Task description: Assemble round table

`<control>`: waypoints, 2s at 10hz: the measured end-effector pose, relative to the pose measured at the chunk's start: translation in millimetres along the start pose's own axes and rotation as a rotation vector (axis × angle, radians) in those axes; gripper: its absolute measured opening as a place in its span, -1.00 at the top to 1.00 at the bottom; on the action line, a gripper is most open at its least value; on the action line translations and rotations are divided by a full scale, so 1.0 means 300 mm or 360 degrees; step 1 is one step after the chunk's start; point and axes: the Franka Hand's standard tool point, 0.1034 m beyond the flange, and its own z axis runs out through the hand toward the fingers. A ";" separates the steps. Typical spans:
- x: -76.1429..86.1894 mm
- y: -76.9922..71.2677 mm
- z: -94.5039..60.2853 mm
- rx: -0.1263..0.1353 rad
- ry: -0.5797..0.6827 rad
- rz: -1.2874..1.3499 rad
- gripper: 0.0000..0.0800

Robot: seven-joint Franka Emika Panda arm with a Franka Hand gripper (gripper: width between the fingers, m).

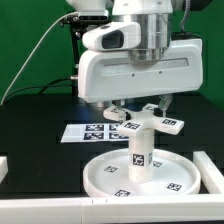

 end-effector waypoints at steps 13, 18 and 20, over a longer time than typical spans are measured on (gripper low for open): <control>-0.005 -0.010 0.005 0.0131 0.0162 0.2128 -0.11; 0.023 -0.030 -0.076 0.0071 0.0114 0.1507 -0.61; 0.015 -0.032 -0.088 0.0062 0.0088 0.1053 -0.62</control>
Offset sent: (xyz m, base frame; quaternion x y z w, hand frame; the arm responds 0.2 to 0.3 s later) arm -0.0083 -0.0071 0.0002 -0.0182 0.0566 0.3133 0.9478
